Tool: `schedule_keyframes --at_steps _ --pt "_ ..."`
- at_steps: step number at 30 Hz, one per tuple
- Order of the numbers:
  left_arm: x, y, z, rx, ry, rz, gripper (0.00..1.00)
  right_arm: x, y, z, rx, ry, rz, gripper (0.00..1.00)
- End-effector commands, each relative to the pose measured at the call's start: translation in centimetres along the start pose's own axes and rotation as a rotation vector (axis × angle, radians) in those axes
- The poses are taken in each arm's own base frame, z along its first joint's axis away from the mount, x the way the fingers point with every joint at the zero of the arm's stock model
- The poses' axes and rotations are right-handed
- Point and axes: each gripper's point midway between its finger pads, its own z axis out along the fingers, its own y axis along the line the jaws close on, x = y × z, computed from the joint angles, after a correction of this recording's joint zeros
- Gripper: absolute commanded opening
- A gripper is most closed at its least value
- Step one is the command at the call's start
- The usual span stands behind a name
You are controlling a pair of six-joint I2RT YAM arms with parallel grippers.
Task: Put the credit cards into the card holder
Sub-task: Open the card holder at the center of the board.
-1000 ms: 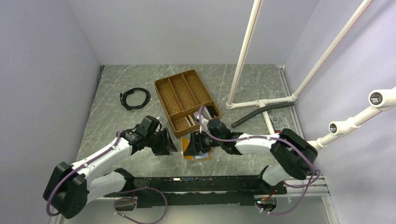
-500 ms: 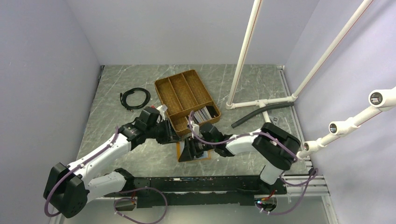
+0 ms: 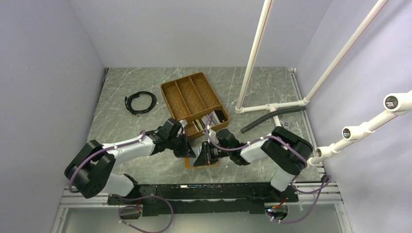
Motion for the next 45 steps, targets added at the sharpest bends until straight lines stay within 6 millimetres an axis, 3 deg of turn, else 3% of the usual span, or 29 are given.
schedule_keyframes --at_steps 1,4,9,13,18,20,24,26,32,35,42,45 --pt "0.9 2.5 1.4 -0.075 -0.011 -0.009 0.00 -1.5 1.5 -1.7 0.042 -0.057 -0.076 0.17" --pt "1.6 4.8 1.4 -0.155 -0.012 -0.020 0.00 -3.2 2.3 -2.9 0.108 -0.090 -0.148 0.16" --pt "2.2 5.8 1.1 -0.179 -0.013 -0.034 0.00 -4.7 3.0 -3.0 0.071 -0.100 -0.146 0.19" --pt "2.0 5.6 0.8 -0.182 -0.020 -0.031 0.00 -3.1 0.0 -1.9 0.060 -0.069 -0.053 0.16" --pt "1.8 5.4 0.8 -0.187 -0.014 -0.019 0.00 -0.8 -4.7 -2.2 0.206 -0.040 0.014 0.13" --pt "2.1 5.5 1.0 -0.184 -0.005 -0.031 0.00 -1.5 -3.9 -2.3 0.229 -0.047 -0.016 0.13" --pt "2.5 5.8 1.2 -0.173 0.000 -0.051 0.00 -4.1 0.9 -3.0 0.129 -0.105 -0.093 0.16" --pt "2.4 5.9 1.1 -0.181 -0.002 -0.047 0.00 -4.6 1.2 -3.2 0.112 -0.123 -0.106 0.18" --pt "2.6 6.3 0.8 -0.201 -0.003 -0.044 0.00 -2.0 -5.0 -3.2 0.204 -0.075 0.044 0.17" --pt "2.6 6.4 0.7 -0.202 -0.006 -0.043 0.00 -1.5 -5.9 -3.4 0.249 -0.067 0.062 0.16" --pt "2.0 5.4 0.2 -0.191 -0.018 -0.024 0.00 -6.2 -0.3 -5.2 0.239 -0.143 -0.100 0.20" --pt "1.4 4.1 -0.4 -0.160 -0.036 0.003 0.04 -9.0 0.5 -7.2 0.358 -0.187 -0.210 0.28"
